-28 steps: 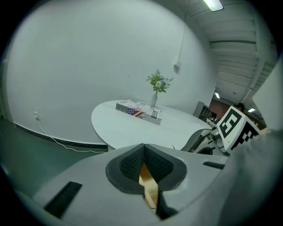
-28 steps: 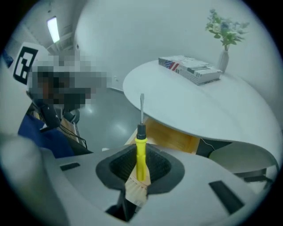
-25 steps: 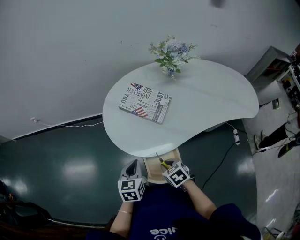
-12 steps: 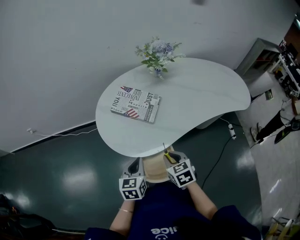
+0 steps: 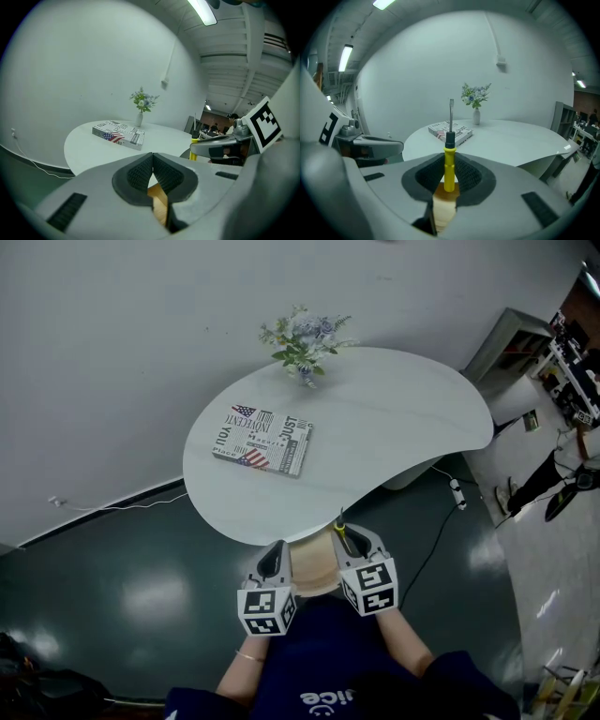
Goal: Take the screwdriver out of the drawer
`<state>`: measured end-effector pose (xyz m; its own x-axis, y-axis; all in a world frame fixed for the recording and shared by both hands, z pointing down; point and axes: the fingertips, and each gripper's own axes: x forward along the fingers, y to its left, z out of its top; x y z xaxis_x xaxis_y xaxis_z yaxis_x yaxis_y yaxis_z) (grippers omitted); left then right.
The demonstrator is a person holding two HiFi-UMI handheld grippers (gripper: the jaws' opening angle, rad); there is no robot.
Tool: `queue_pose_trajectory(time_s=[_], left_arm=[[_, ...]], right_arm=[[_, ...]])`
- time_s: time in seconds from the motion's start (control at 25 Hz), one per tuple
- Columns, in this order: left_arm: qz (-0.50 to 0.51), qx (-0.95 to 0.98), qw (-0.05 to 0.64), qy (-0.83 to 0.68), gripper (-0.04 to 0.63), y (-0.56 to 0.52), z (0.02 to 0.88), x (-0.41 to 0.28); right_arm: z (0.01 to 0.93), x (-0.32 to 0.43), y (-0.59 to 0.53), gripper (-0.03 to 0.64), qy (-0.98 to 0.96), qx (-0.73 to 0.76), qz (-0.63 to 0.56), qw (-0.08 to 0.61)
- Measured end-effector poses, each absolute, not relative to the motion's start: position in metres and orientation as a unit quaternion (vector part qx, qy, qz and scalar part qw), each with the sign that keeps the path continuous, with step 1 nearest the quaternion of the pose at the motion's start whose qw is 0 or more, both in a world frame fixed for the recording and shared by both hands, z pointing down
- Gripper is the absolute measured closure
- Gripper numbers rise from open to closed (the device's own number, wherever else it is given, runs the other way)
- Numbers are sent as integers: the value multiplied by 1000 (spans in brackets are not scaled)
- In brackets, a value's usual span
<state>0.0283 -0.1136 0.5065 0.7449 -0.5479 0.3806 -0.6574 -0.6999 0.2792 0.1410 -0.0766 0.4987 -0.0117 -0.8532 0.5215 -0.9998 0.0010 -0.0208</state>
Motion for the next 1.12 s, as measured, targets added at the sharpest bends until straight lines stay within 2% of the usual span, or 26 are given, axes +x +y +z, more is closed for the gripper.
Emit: queue_pose_trajectory(time_s=[1.12], left_arm=[[151, 915, 172, -333, 591, -116, 507, 20]], right_arm=[[502, 116, -75, 548, -693, 672, 175, 191]])
